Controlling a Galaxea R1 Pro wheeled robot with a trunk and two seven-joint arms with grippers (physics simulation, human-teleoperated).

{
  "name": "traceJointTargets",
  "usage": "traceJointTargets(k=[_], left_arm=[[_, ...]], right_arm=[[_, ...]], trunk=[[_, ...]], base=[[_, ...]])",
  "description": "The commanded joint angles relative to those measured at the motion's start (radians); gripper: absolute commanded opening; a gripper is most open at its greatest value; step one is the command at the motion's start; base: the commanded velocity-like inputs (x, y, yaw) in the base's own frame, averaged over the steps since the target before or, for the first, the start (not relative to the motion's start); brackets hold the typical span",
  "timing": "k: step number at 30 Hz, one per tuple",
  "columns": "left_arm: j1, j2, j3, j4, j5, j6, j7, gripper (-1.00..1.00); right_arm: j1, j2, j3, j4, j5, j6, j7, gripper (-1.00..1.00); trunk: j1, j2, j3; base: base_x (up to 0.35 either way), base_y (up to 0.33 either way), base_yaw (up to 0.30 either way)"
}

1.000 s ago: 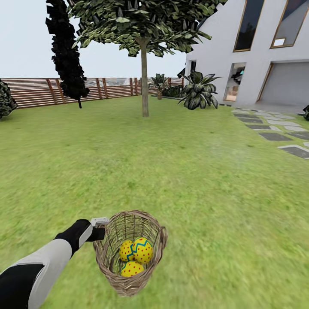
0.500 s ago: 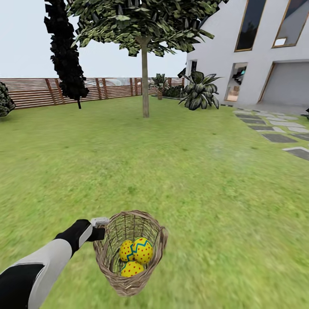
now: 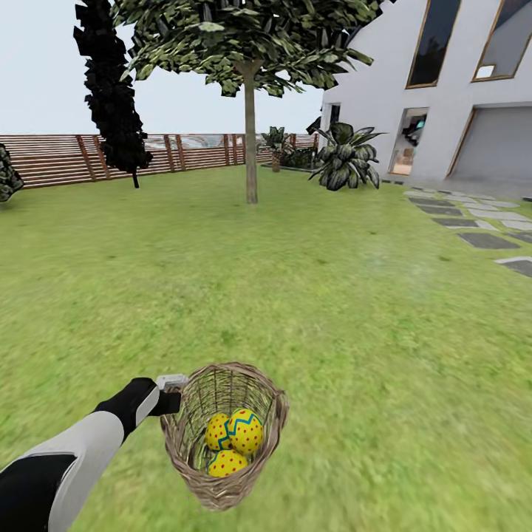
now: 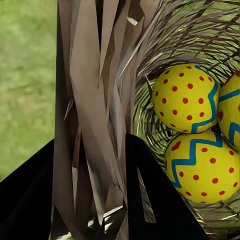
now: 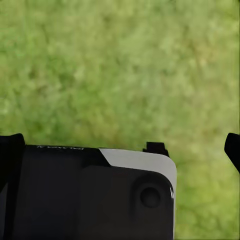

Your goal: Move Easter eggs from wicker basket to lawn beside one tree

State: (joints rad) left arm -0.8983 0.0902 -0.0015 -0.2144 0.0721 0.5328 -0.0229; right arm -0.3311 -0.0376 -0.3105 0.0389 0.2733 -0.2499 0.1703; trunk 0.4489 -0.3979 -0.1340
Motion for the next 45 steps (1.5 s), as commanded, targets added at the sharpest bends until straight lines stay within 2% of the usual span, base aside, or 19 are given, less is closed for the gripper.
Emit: traceJointTargets(k=[1, 45], left_arm=[[-0.001, 0.0, 0.003, -0.002, 0.013, 0.006, 0.0, -1.0], [-0.001, 0.0, 0.003, -0.002, 0.012, 0.006, 0.0, -1.0]], right_arm=[[-0.002, -0.001, -0.009, 0.004, 0.007, -0.006, 0.002, 1.0], [-0.002, 0.006, -0.009, 0.004, 0.007, -0.007, 0.002, 1.0]], trunk=[[0.001, -0.002, -0.002], [0.001, -0.002, -0.002]], base=[[0.314, 0.076, 0.0], [0.314, 0.076, 0.0]])
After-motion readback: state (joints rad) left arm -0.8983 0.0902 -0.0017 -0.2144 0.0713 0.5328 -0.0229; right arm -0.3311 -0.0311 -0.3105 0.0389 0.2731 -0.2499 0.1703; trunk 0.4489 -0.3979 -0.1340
